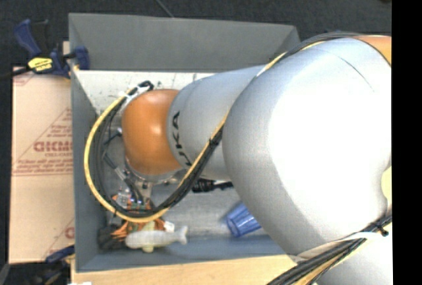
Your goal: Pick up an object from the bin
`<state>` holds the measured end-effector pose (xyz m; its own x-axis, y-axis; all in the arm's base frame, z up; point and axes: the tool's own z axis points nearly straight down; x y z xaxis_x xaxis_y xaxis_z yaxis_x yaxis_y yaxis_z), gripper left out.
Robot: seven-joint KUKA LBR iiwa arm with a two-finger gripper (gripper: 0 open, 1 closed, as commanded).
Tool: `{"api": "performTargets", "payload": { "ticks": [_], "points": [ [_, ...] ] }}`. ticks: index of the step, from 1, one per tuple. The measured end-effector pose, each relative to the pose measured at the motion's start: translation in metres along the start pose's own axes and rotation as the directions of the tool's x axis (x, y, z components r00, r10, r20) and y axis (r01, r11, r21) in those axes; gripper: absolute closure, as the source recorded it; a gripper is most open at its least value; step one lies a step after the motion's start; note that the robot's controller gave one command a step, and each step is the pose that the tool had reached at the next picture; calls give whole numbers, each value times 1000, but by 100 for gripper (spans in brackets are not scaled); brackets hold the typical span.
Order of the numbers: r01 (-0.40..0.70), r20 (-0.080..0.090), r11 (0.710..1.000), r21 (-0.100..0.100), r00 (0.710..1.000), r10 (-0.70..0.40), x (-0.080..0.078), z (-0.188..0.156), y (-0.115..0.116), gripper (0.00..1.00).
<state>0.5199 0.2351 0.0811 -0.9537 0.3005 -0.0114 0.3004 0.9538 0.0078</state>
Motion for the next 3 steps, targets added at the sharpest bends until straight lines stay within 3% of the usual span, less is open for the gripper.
{"api": "performTargets", "payload": {
  "ticks": [1,2,3],
  "points": [
    [51,-12,999,3,999,-51,8,9,-10,100],
    [50,-12,999,3,999,-50,8,9,-10,100],
    [49,-20,999,9,999,-49,10,-22,-13,100]
  ]
}}
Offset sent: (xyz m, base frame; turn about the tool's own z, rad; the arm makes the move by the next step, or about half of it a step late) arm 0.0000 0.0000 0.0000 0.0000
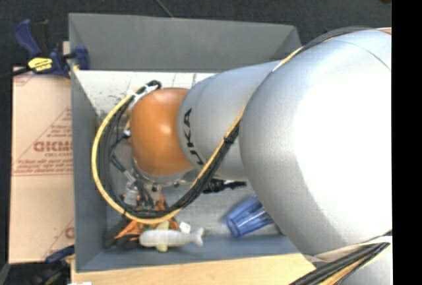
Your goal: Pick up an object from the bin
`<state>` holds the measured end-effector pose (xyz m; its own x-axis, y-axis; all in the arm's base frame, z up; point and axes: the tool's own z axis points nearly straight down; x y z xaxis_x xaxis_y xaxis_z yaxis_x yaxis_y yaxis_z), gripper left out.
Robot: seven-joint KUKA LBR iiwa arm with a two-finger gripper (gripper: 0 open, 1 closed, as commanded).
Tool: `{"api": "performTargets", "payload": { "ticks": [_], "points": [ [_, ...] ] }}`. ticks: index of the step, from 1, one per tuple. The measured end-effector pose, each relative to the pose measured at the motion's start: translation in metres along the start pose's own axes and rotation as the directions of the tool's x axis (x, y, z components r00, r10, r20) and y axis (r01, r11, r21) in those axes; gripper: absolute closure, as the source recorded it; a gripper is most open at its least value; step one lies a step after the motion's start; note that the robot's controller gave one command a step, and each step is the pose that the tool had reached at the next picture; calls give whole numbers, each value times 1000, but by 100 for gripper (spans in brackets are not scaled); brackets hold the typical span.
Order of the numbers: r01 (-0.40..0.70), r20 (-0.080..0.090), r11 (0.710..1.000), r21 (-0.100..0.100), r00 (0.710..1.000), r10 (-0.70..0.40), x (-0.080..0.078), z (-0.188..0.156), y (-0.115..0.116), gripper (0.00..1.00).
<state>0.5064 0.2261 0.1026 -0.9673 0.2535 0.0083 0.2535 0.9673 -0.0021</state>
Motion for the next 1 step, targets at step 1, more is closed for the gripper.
{"api": "performTargets", "payload": {
  "ticks": [1],
  "points": [
    [-1,5,1000,-4,1000,1,-2,-31,1,100]
  ]
}}
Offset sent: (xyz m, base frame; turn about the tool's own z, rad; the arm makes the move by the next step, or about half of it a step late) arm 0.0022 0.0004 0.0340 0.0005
